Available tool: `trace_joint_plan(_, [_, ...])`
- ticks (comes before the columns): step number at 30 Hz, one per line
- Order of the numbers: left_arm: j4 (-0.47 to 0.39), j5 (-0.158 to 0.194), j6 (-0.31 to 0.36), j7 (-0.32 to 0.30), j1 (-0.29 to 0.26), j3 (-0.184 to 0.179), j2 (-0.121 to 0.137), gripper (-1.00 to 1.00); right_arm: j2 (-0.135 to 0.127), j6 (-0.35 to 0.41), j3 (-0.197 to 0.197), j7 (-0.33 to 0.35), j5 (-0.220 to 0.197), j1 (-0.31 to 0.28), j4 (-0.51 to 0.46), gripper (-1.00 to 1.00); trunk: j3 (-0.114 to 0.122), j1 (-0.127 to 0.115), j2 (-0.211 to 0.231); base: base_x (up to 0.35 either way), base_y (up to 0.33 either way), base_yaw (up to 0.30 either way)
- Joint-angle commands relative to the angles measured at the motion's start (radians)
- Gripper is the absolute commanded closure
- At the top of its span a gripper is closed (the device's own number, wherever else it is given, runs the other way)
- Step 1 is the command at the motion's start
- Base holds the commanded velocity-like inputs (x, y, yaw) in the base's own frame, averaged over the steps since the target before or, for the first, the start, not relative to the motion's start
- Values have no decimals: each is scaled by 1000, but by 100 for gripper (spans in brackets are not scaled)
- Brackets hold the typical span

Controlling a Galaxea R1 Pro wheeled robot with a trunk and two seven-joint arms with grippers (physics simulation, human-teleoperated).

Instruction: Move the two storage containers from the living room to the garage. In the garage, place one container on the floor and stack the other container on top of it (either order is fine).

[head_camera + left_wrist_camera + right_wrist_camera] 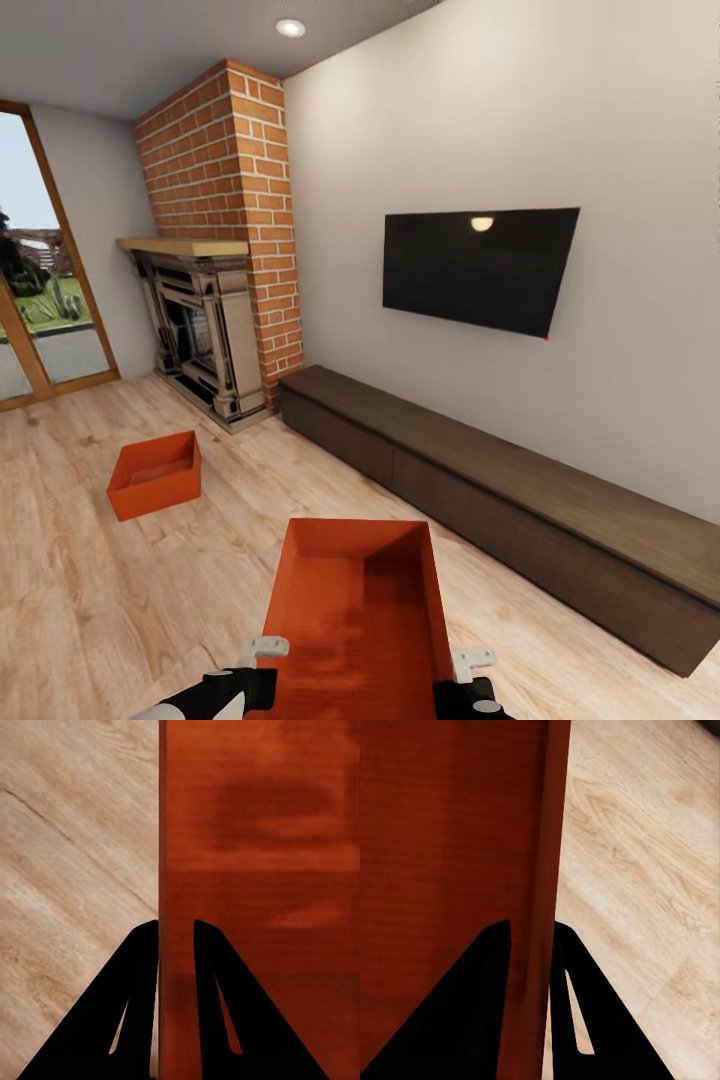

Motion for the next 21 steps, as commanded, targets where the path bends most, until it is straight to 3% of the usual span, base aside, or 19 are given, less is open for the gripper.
trace_joint_plan(1, [-1, -8, 4, 10, -1, 2, 0, 100, -6, -6, 8, -16, -17, -1, 2, 100, 0, 0, -1, 0, 0, 0])
trace_joint_plan(21, [-1, -8, 3, 10, -1, 2, 0, 100, -6, -6, 8, -16, -17, -1, 2, 100, 32, 0, -1, 0, 0, 0])
